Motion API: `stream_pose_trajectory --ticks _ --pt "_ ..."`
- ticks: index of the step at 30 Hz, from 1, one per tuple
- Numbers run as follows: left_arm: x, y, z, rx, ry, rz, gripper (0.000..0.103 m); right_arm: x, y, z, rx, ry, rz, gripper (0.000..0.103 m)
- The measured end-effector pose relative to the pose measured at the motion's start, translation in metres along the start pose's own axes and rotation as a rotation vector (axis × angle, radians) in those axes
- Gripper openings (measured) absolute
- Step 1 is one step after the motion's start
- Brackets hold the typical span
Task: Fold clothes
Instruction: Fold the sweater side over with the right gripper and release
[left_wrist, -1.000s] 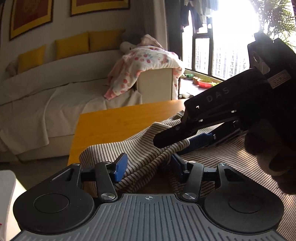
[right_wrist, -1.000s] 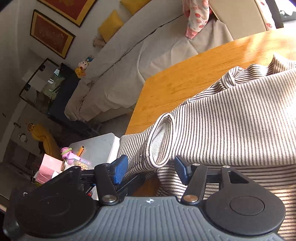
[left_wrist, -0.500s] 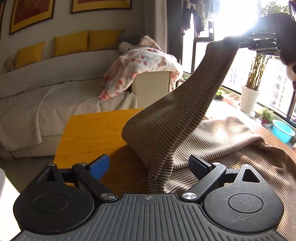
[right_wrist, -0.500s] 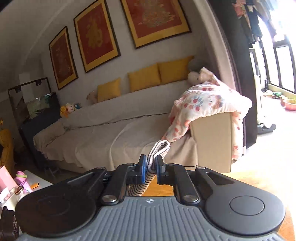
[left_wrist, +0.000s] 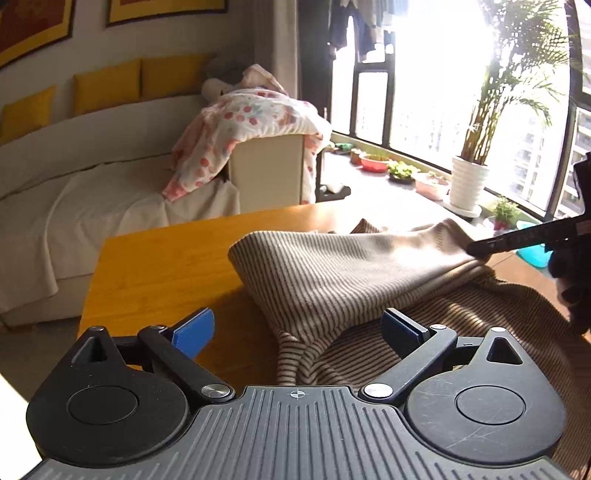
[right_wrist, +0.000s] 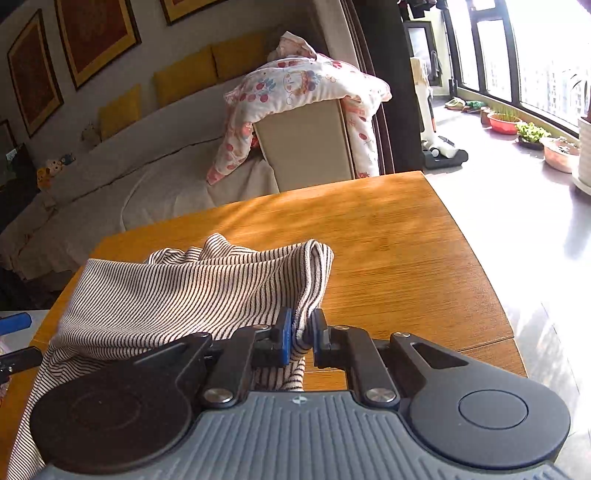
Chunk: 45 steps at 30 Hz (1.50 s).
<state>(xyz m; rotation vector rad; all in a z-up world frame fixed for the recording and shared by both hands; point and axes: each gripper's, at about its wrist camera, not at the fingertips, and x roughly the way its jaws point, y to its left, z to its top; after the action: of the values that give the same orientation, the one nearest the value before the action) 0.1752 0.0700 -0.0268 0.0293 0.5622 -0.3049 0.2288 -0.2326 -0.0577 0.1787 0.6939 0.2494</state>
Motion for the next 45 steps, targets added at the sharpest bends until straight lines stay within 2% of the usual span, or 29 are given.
stream_pose_trajectory --ticks 3,6,8,9,12,14,16,17,19,22,23,25,26,28,31,34,40,41,42,43,44,45 --pt "0.005 -0.001 0.008 -0.056 -0.008 -0.087 0.101 -0.003 0.008 0.002 -0.075 0.009 -0.010 0.012" --pt "0.019 -0.003 0.019 -0.107 -0.020 -0.154 0.101 -0.013 0.022 0.009 -0.171 -0.029 -0.056 0.015" --pt "0.030 -0.007 0.026 -0.111 -0.029 -0.166 0.101 -0.022 0.031 0.017 -0.212 -0.085 -0.049 0.018" --pt "0.040 -0.009 0.030 -0.114 -0.025 -0.172 0.101 -0.024 0.035 0.022 -0.215 -0.106 -0.031 0.022" --pt "0.067 -0.005 0.033 -0.140 0.020 -0.163 0.101 -0.021 0.043 0.030 -0.208 -0.102 0.034 0.032" --pt "0.083 0.002 0.030 -0.159 0.067 -0.133 0.101 -0.004 0.044 0.029 -0.199 -0.036 0.066 0.039" --pt "0.094 0.013 0.023 -0.162 0.114 -0.111 0.101 0.017 0.039 0.022 -0.186 0.040 0.046 0.040" --pt "0.093 0.015 0.022 -0.150 0.112 -0.117 0.101 0.027 0.034 0.018 -0.170 0.075 0.037 0.040" --pt "0.087 0.016 0.026 -0.119 0.118 -0.111 0.101 0.030 0.027 0.012 -0.161 0.064 0.059 0.040" --pt "0.072 0.032 0.038 -0.150 0.113 -0.111 0.101 0.021 0.026 0.020 -0.152 0.071 0.063 0.041" --pt "0.071 0.042 0.042 -0.191 0.123 -0.123 0.101 0.017 0.025 0.023 -0.146 0.071 0.064 0.043" --pt "0.069 0.063 0.048 -0.277 0.146 -0.149 0.101 0.012 0.014 0.035 -0.114 0.054 0.064 0.059" --pt "0.074 0.073 0.048 -0.329 0.182 -0.179 0.101 0.011 0.007 0.042 -0.089 0.049 0.064 0.061" --pt "0.088 0.088 0.045 -0.414 0.249 -0.242 0.101 0.021 -0.011 0.051 0.002 0.094 0.093 0.062" --pt "0.106 0.092 0.040 -0.405 0.281 -0.214 0.101 0.041 -0.033 0.056 0.112 0.154 0.131 0.062" --pt "0.119 0.097 0.037 -0.437 0.265 -0.246 0.100 0.060 -0.038 0.053 0.140 0.173 0.157 0.062" --pt "0.137 0.093 0.045 -0.399 0.235 -0.245 0.099 0.089 -0.028 0.058 0.145 0.192 0.265 0.064" --pt "0.140 0.091 0.046 -0.382 0.228 -0.242 0.098 0.092 -0.021 0.060 0.113 0.190 0.264 0.064" --pt "0.142 0.088 0.048 -0.360 0.222 -0.234 0.090 0.095 -0.014 0.061 0.079 0.188 0.263 0.064" --pt "0.144 0.085 0.049 -0.331 0.219 -0.222 0.077 0.097 -0.007 0.063 0.038 0.188 0.251 0.063" --pt "0.145 0.084 0.049 -0.318 0.219 -0.215 0.070 0.098 -0.001 0.064 0.008 0.192 0.231 0.058" --pt "0.146 0.084 0.050 -0.329 0.226 -0.219 0.062 0.099 0.006 0.065 -0.020 0.196 0.212 0.044"
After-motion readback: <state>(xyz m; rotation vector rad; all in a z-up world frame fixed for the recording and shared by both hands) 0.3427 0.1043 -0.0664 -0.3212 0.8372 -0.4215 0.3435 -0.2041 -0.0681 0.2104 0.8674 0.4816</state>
